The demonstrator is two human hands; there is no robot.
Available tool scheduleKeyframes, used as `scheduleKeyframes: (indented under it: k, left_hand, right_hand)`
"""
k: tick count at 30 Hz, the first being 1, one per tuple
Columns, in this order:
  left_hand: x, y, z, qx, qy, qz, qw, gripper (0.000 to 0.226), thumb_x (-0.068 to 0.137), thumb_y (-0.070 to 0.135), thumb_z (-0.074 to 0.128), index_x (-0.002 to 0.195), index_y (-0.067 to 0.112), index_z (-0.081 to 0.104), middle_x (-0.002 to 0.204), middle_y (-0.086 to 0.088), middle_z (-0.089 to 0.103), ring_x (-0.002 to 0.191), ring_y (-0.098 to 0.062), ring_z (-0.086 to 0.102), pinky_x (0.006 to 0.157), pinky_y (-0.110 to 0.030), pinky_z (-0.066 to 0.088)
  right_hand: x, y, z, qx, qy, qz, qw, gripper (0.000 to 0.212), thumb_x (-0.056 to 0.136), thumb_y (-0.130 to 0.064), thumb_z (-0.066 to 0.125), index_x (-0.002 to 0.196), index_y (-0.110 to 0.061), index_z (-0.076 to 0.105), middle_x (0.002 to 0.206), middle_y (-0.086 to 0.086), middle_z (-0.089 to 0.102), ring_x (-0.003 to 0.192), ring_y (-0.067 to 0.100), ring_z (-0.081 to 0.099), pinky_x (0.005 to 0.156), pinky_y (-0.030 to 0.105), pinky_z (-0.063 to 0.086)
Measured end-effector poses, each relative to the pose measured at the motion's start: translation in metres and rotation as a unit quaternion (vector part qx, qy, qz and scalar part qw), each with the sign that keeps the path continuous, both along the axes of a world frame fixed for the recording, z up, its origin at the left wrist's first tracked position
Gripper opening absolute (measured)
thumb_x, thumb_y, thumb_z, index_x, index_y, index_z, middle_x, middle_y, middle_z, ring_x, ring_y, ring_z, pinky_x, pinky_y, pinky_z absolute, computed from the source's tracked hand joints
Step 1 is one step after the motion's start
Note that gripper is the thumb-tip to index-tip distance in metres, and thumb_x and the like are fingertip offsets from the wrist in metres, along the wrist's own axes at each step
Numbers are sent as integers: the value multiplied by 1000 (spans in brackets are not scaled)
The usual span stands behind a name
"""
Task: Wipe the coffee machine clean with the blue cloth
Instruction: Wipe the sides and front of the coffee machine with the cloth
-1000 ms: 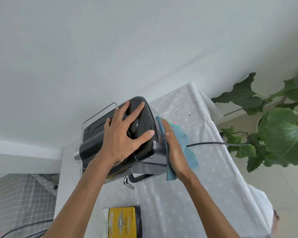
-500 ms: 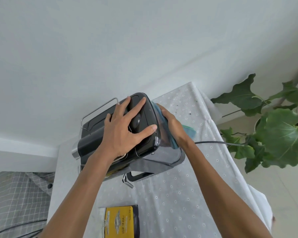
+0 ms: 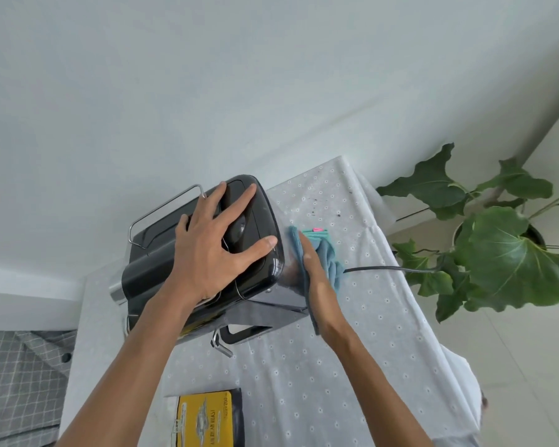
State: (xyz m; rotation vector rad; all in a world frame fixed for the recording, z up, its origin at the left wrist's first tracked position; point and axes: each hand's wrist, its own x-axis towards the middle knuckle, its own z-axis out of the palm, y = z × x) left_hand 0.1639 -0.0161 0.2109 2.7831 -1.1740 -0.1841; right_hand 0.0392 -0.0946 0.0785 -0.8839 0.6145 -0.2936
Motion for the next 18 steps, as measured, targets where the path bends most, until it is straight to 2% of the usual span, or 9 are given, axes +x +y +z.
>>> scheduleKeyframes:
  k: [1, 2, 4, 7, 8, 10, 12, 14, 18]
  left_hand:
    - [0, 0, 0, -1, -1, 1, 1000, 81, 68, 88, 38, 143, 65, 17, 162, 8, 17, 148, -12, 22, 116, -59, 19]
    - [1, 0, 0, -2, 0, 3, 1000, 81, 68, 89, 38, 143, 65, 17, 162, 8, 17, 148, -11, 21, 116, -59, 18]
    - [1, 0, -1, -2, -1, 4, 1000, 82, 67, 89, 37, 143, 66, 17, 162, 8, 17, 149, -11, 19, 116, -59, 19]
    - [0, 0, -2, -3, 1, 3, 1000, 82, 66, 89, 37, 143, 66, 18, 162, 8, 17, 149, -13, 19, 116, -59, 19]
    - [0, 1, -1, -4, 3, 4, 1000, 82, 66, 89, 37, 143, 66, 18, 162, 8, 17, 149, -13, 18, 116, -58, 18]
    - [1, 1, 0, -4, 4, 5, 1000, 82, 66, 89, 36, 143, 66, 17, 163, 8, 16, 149, -15, 19, 117, -58, 17]
    - [0, 1, 0, 1, 4, 3, 1000, 82, 67, 90, 35, 143, 66, 16, 163, 9, 15, 150, -15, 18, 117, -58, 17]
    - [0, 1, 1, 4, 9, 3, 1000, 82, 67, 90, 35, 143, 66, 15, 163, 9, 13, 150, -14, 16, 118, -58, 15]
    - [-1, 2, 0, 3, 5, 0, 1000, 81, 68, 90, 34, 143, 66, 15, 164, 9, 14, 150, -13, 14, 118, -57, 15]
  right_hand:
    - [-6, 9, 7, -36, -30, 6, 999, 37, 112, -36, 30, 144, -54, 34, 135, -44, 33, 128, -28, 28, 114, 17, 16]
    - [-8, 13, 16, -78, -52, 11, 996, 42, 110, -42, 29, 151, -53, 34, 149, -38, 33, 139, -23, 23, 121, 23, 15]
    - [2, -1, 17, -126, -51, 52, 989, 49, 107, -46, 27, 155, -46, 35, 162, -27, 31, 150, -7, 23, 126, 32, 15]
    - [10, -44, 8, -154, -88, 110, 978, 47, 108, -25, 31, 151, -34, 48, 154, -26, 45, 142, -13, 36, 119, 14, 27]
    - [14, -50, 3, -171, -81, 106, 976, 45, 108, -19, 36, 147, -30, 54, 149, -25, 50, 138, -14, 41, 117, 13, 31]
    - [25, -45, -8, -228, -50, 70, 970, 39, 107, -16, 44, 142, -21, 61, 144, -17, 57, 136, -2, 50, 119, 30, 37]
    - [36, -27, -27, -252, -11, 56, 966, 39, 110, -32, 43, 148, -30, 53, 152, -15, 50, 143, 5, 43, 122, 44, 31]
    - [35, -20, -26, -229, 2, 44, 972, 45, 109, -51, 34, 153, -44, 41, 161, -18, 38, 151, 4, 31, 127, 45, 21]
    - [23, -10, -18, -184, -12, 58, 981, 57, 102, -70, 26, 156, -51, 27, 165, -25, 25, 155, 4, 18, 129, 48, 15]
